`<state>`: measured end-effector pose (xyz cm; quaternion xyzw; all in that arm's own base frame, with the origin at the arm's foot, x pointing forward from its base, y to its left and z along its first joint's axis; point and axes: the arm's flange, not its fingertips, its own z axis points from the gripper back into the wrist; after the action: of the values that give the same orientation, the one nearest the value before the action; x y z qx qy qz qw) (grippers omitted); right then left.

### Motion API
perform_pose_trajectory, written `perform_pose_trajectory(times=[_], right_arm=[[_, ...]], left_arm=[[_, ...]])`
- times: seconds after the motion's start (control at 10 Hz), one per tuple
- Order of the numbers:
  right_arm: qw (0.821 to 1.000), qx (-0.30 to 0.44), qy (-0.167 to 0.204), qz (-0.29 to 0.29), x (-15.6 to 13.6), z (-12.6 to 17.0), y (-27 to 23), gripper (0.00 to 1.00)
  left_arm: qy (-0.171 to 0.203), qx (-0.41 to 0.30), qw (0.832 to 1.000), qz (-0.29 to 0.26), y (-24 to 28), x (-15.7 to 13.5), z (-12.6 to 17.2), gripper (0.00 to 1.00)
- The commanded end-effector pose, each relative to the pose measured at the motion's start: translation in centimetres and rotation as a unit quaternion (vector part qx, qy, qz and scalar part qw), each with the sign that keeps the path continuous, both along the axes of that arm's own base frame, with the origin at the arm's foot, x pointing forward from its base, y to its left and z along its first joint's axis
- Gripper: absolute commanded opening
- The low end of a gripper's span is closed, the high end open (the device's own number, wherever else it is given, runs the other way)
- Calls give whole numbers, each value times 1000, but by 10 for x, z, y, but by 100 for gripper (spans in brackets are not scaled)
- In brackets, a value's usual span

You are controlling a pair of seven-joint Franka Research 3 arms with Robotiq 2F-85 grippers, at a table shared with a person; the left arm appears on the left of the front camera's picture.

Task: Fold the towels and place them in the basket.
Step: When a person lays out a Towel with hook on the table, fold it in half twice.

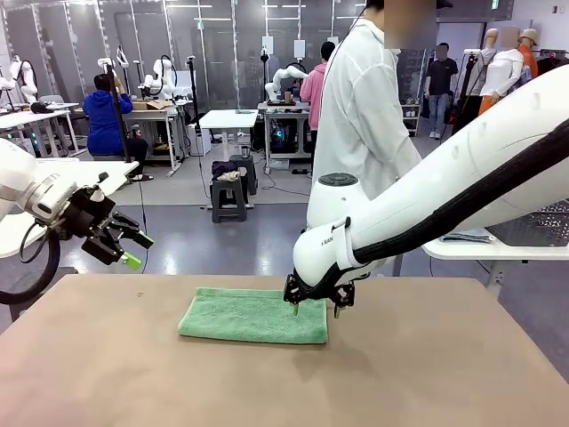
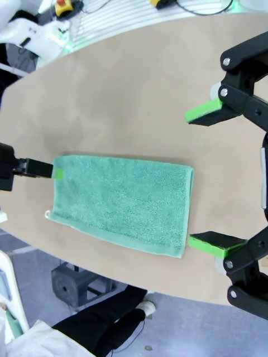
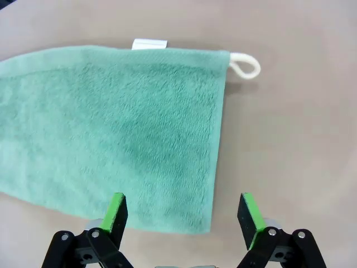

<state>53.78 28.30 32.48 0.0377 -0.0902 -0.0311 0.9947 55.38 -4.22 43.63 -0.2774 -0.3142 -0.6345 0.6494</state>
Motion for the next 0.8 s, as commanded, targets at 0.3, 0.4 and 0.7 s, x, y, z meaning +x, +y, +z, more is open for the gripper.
perform_pose_trajectory(times=[0.3, 0.4, 0.7], right_arm=[[1000, 1, -19, -16, 25, -22, -3, 100], [1000, 1, -20, -13, 25, -23, -3, 91], [1000, -6, -16, -20, 29, -25, 0, 80]], left_arm=[[0, -1, 1000, 0, 0, 0, 1, 96], [0, -1, 1000, 0, 0, 0, 1, 96], [0, -1, 1000, 0, 0, 0, 1, 96]])
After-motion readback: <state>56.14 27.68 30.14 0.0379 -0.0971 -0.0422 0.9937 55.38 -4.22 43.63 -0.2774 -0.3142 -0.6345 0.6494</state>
